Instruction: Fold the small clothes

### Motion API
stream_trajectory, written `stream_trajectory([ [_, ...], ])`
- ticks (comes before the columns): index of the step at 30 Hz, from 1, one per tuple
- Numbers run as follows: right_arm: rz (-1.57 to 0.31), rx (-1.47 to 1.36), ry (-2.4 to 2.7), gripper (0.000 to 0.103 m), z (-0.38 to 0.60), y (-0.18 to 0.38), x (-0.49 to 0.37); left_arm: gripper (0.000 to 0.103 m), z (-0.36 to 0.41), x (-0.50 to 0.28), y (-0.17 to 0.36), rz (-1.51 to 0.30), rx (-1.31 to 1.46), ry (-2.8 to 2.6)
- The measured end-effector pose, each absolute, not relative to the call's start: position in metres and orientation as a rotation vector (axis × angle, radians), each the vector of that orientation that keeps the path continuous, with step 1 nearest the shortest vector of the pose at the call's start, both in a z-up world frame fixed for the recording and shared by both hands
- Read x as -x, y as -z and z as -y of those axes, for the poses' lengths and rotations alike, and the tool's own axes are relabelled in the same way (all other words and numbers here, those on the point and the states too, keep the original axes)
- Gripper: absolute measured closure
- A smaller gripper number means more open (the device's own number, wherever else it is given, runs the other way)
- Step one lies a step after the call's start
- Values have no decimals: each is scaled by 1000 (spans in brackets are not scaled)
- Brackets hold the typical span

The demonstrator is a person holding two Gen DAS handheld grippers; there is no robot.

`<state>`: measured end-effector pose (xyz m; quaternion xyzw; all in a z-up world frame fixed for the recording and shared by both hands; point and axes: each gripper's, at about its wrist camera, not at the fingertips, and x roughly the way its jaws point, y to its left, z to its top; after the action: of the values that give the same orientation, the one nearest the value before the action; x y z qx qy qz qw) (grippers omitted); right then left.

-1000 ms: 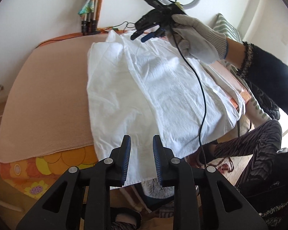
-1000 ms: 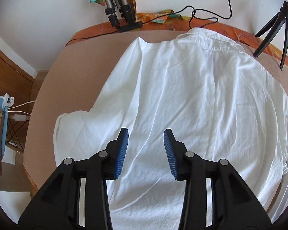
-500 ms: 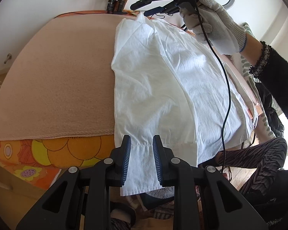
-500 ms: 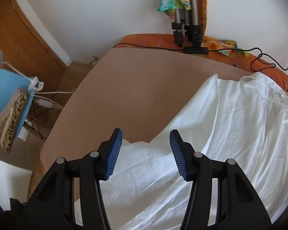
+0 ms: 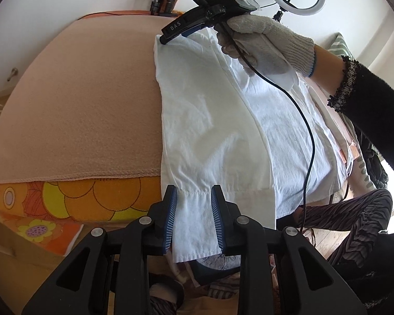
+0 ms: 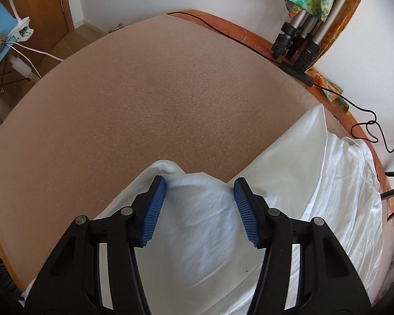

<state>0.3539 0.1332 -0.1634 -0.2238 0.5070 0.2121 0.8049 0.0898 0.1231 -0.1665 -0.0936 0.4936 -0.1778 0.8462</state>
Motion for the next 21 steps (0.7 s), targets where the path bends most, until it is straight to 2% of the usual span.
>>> stream_trajectory([
  [6, -1055, 377, -450, 45, -102, 120, -340, 76, -124, -89, 166, -1037, 199, 354],
  [7, -1077, 327, -450, 44, -93, 114, -340, 74, -126, -89, 166, -1036, 211, 346],
  [8, -1108, 269, -456, 42, -83, 110, -341, 67, -127, -89, 167, -1035, 218, 332],
  [9, -1143, 210, -473, 34, -75, 107, -341, 62, -129, -89, 167, -1033, 226, 322],
  [10, -1174, 155, -500, 30, -69, 104, -341, 62, -130, -89, 167, -1029, 239, 323],
  [16, -1276, 58, -545, 23, -78, 104, -331, 62, -136, -96, 177, -1062, 312, 316],
  [21, -1314, 104, -464, 23, -112, 122, -330, 65, -139, -96, 179, -1061, 357, 320],
])
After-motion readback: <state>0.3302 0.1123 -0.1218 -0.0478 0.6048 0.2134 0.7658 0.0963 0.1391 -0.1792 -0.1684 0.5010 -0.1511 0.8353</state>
